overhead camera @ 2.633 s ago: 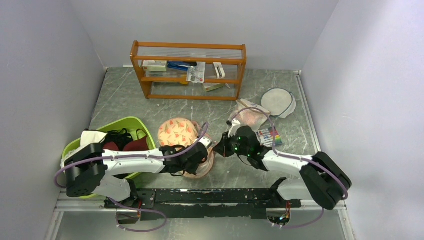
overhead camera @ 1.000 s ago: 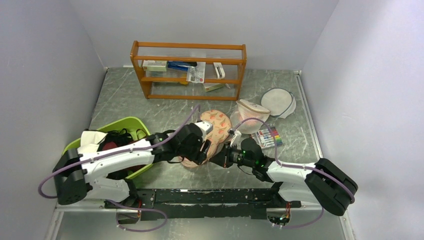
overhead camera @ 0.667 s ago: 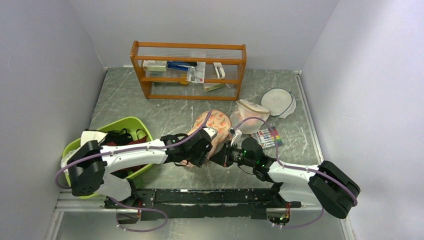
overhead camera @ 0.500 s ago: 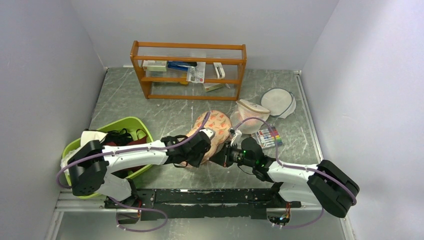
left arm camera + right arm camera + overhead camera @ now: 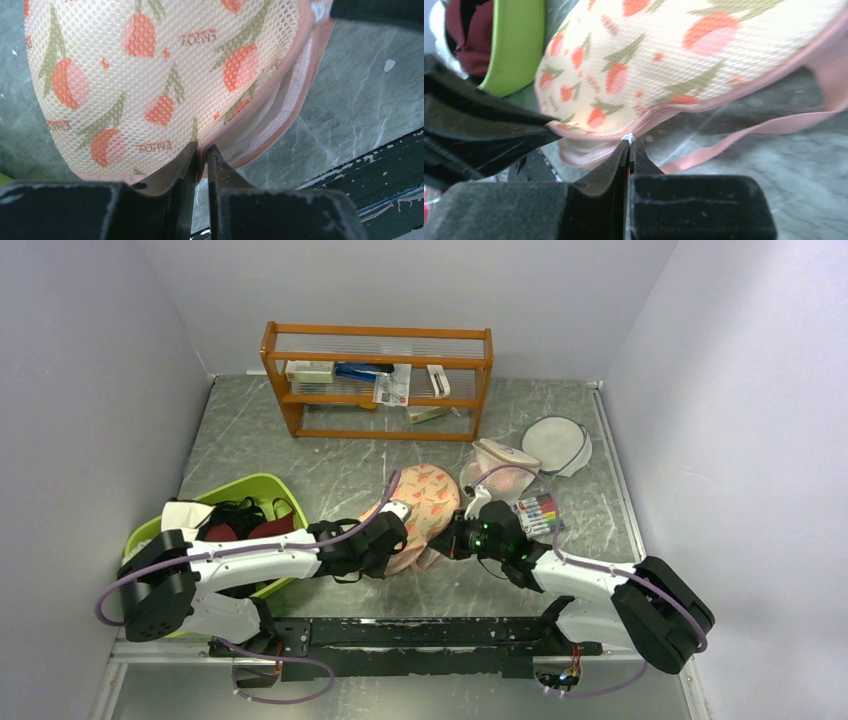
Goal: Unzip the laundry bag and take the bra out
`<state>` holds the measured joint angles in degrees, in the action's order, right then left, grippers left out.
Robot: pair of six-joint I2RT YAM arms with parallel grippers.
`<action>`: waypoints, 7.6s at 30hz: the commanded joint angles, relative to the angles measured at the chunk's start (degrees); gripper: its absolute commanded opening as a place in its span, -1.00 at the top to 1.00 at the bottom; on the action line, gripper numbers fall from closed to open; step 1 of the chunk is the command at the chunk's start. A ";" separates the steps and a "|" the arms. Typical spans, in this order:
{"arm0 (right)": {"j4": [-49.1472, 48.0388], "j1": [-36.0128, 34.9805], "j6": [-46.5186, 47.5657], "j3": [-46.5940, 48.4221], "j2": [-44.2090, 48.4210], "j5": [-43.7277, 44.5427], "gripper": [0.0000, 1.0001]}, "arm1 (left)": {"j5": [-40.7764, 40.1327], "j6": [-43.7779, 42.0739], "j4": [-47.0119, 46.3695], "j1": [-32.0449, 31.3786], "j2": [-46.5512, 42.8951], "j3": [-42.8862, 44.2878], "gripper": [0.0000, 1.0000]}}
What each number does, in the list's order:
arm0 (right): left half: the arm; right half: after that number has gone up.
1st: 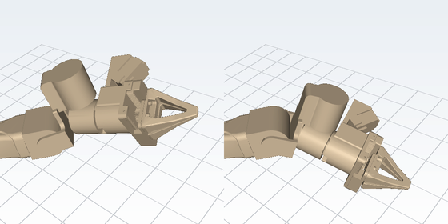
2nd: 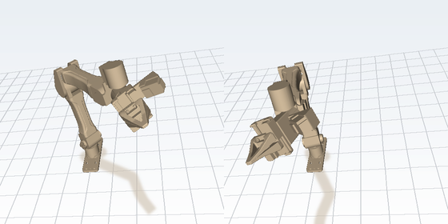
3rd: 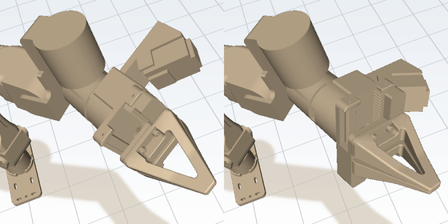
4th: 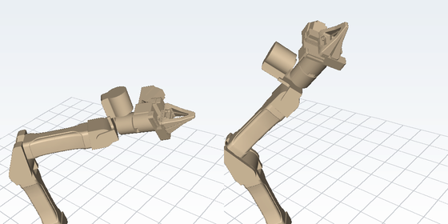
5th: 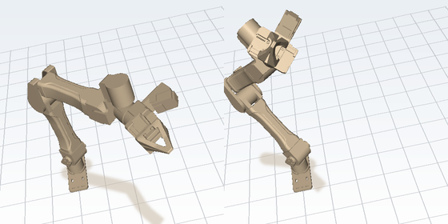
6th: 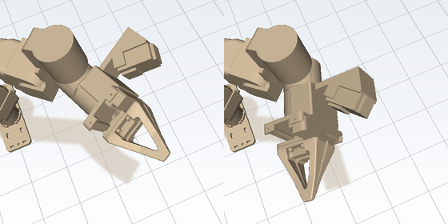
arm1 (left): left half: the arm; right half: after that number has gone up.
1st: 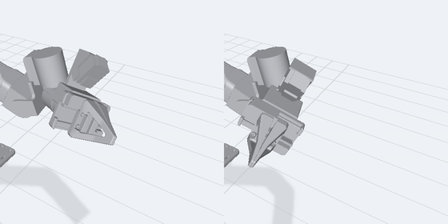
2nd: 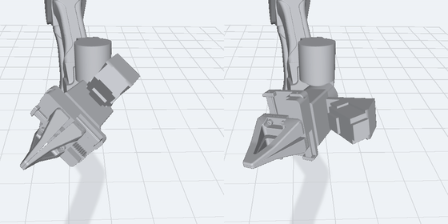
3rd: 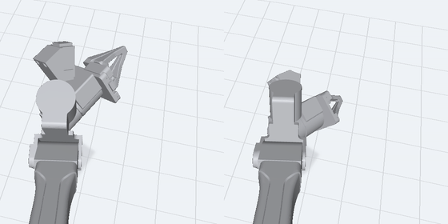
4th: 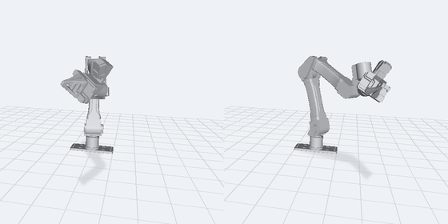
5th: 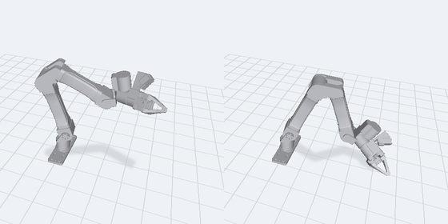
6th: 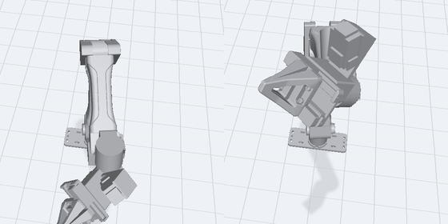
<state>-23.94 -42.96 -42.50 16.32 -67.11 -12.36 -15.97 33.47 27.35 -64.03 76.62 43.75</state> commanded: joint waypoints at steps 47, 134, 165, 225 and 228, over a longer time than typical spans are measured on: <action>1.33 -1.80 2.24 5.98 -5.62 -7.94 1.00 | -5.62 -0.71 1.47 -1.82 8.41 8.67 -0.11; 15.68 5.65 16.08 5.42 10.08 6.86 1.00 | 3.91 -9.94 4.79 -1.89 -0.55 17.16 0.86; -4.00 11.23 18.85 6.02 -8.54 -6.04 0.80 | -1.58 -10.58 9.57 -3.03 -4.17 18.32 0.86; 2.42 -5.10 -17.58 -0.63 11.27 7.41 0.78 | 0.99 -3.10 11.02 -5.28 -8.73 9.90 -0.95; 8.73 -3.11 -17.33 -0.88 17.09 6.93 0.82 | -0.20 -3.60 9.85 -7.18 -5.44 10.83 -0.95</action>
<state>-23.53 -48.23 -59.07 16.27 -56.03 -6.79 -15.27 30.50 38.61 -68.97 68.20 53.93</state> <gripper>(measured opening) 0.099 0.974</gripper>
